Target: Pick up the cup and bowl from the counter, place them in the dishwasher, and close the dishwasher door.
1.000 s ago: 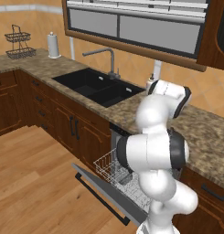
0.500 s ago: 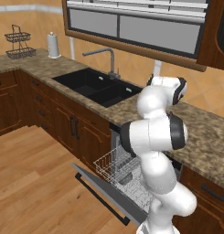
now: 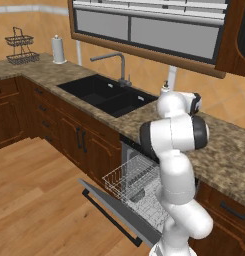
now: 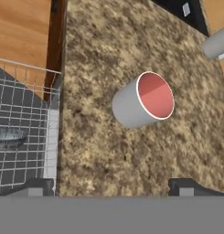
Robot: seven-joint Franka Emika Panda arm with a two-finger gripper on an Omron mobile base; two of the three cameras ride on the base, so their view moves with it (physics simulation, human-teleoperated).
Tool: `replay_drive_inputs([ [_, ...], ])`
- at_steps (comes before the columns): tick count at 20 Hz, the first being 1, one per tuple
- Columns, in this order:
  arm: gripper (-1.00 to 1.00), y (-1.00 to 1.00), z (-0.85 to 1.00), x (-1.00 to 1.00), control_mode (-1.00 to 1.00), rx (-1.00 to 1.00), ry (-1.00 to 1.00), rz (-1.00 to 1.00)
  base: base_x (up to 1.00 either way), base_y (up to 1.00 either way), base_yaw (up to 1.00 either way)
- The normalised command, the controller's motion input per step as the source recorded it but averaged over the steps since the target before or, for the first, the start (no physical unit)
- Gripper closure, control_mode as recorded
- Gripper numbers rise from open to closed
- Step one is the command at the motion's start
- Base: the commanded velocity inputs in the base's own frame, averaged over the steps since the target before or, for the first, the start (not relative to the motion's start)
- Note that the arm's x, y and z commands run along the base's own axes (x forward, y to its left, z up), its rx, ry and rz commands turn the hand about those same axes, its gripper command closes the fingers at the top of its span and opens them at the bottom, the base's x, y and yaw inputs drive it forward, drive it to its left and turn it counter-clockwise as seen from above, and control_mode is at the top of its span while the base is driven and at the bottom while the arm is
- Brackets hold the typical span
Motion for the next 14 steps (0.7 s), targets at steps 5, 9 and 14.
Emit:
replay_drive_inputs([
  [5,-1.0,0.13,0.75,0.69,-1.0,0.04,0.35,0.0,0.0,0.0,0.0],
  [9,-1.0,0.08,0.71,0.76,-1.0,0.0,0.38,0.0,0.0,0.0,0.0],
  [14,-1.0,0.0,0.39,0.88,-1.0,0.01,0.5,0.0,0.0,0.0,0.0],
])
